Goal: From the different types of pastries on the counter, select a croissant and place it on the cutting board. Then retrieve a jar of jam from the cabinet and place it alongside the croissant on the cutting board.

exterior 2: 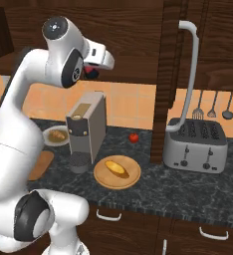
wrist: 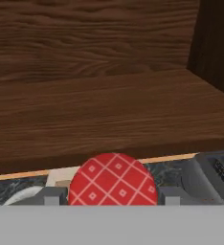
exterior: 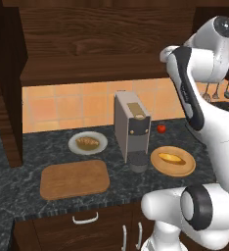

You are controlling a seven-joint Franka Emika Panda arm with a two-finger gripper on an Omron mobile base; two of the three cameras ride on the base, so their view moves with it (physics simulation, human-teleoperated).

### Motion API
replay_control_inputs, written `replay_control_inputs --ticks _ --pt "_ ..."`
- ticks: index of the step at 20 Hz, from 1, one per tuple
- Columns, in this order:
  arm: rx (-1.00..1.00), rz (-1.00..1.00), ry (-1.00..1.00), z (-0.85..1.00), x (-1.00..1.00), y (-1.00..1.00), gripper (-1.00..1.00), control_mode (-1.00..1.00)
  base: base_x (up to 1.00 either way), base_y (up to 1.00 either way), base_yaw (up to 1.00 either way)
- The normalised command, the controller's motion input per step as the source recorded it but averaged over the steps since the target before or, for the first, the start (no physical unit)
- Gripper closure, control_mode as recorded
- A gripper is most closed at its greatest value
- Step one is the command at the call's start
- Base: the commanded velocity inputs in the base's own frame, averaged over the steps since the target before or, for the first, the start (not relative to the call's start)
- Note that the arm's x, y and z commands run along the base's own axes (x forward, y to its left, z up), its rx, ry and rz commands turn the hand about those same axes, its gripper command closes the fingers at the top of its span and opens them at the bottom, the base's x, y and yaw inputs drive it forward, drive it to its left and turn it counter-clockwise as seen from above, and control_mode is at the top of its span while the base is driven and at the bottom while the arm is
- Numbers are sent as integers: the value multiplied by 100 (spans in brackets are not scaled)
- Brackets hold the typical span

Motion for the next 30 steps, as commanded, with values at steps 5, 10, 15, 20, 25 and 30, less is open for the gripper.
replay_control_inputs --ticks 5,10,15,20,25,30 --pt "0 32 -2 0 -99 30 100 -100 0 0 0" --pt "0 48 0 -3 -91 37 100 -100 0 0 0" --pt "0 37 -2 -7 -100 67 100 -100 0 0 0" --pt "-10 24 -9 -35 -61 89 100 -100 0 0 0" --pt "-9 5 0 -51 -3 91 100 -100 0 0 0" --pt "-1 3 0 -42 -9 48 100 -100 0 0 0"
